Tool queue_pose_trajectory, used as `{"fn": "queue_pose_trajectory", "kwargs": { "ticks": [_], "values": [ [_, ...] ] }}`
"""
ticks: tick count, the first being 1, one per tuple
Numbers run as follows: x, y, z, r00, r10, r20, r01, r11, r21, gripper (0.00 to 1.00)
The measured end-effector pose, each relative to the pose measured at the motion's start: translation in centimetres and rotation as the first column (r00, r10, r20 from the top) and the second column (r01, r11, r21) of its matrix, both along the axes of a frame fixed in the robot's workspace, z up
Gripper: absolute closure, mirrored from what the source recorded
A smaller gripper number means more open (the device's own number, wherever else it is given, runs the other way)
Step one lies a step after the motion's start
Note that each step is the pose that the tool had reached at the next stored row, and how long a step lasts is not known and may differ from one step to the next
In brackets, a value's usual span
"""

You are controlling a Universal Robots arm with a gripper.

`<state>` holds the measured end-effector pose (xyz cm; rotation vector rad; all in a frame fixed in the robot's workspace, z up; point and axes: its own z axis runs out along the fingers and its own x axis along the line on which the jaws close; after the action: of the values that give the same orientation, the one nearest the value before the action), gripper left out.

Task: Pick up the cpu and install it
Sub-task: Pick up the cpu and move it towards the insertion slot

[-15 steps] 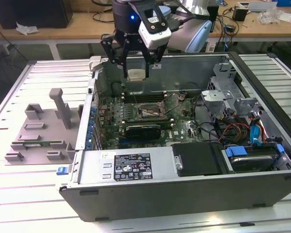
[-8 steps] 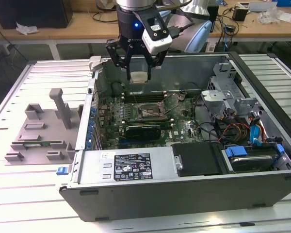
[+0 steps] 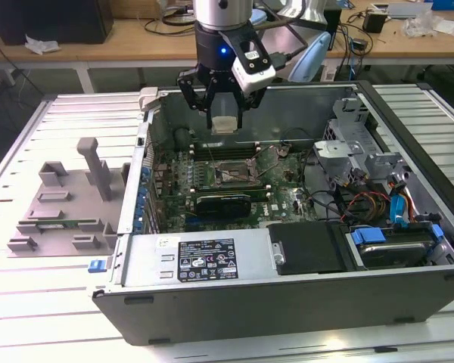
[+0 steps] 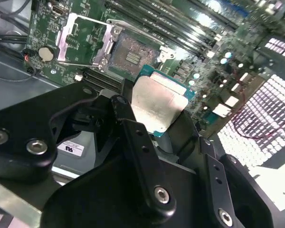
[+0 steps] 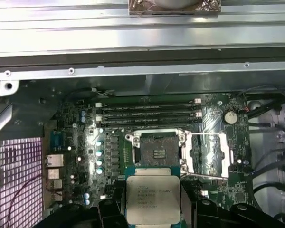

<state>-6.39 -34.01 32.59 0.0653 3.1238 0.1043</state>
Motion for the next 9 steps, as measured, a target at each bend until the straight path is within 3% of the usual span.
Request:
{"fn": "queue_pose_trajectory", "kwargs": {
  "ticks": [3,9],
  "values": [
    [0.2,0.42,-0.82,1.0,0.001,0.0001,-0.001,1.0,0.0003,0.45],
    [0.7,0.5,-1.97,1.0,0.004,0.0,-0.004,1.0,0.0,0.45]
  ]
}}
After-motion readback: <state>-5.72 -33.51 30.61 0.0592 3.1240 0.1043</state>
